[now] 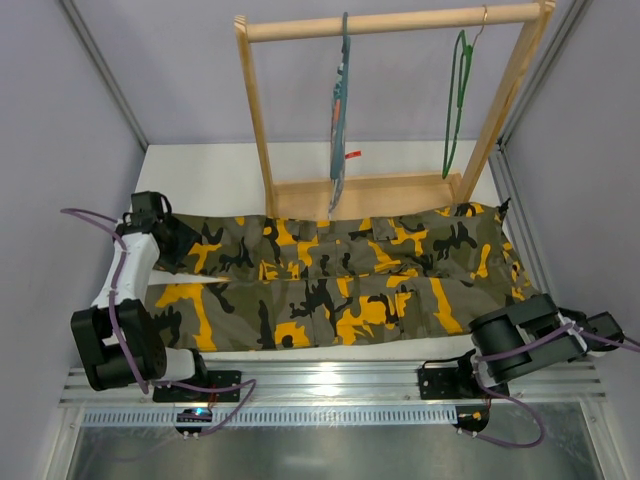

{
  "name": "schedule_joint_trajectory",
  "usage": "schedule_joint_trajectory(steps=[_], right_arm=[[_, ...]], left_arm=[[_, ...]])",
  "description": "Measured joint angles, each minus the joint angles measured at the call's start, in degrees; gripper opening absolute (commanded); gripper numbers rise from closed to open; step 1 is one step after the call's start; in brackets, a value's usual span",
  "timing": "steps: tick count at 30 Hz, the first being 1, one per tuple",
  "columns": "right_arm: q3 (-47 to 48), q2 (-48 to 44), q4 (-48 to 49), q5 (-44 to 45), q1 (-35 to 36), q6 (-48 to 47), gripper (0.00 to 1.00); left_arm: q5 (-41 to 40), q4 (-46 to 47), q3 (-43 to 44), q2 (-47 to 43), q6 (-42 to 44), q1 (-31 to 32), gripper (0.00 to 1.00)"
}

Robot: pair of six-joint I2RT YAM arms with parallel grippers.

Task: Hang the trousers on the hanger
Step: Fold the trousers

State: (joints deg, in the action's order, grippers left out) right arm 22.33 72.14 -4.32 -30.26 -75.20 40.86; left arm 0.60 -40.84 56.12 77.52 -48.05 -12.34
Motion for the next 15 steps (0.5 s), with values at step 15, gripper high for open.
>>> schedule_joint_trajectory(steps=[15], right_arm=[[3.15,-9.20,-11.91,8.31,3.91,-1.75,0.15]], left_arm=[[1.01,1.03,-0.22,0.35,-1.07,0.00,0.67]])
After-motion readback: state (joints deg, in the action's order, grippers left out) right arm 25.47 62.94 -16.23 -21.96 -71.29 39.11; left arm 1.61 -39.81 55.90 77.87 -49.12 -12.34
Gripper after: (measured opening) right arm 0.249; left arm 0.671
